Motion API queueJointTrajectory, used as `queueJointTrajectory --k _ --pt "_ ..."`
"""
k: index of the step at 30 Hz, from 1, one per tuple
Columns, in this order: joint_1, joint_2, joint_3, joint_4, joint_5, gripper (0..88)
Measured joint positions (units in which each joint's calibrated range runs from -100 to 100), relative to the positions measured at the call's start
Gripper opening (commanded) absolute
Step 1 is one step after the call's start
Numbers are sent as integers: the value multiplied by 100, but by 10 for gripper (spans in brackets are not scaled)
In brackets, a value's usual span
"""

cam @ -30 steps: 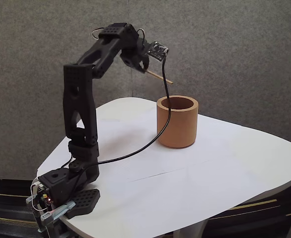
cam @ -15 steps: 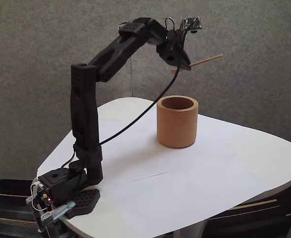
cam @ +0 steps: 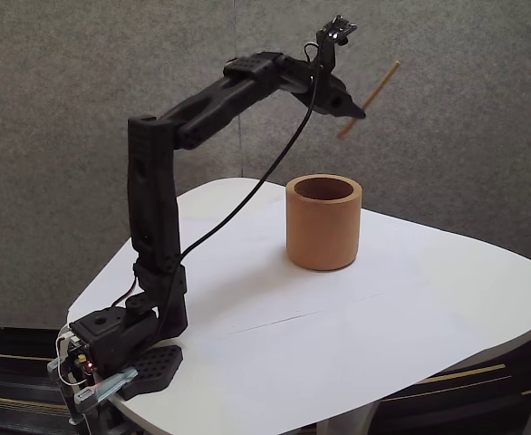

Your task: Grab the pen and put it in the pen holder.

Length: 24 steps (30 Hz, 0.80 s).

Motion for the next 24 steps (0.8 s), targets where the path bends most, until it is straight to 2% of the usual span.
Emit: queueJointTrajectory --k 5,15,19,24 --pt "-228 -559 1236 -475 249 5" --pt "-573 -1270 3529 -2017 357 5" --pt "-551 -1304 3989 -2881 606 5" --pt "-551 -1312 4070 -3619 669 5"
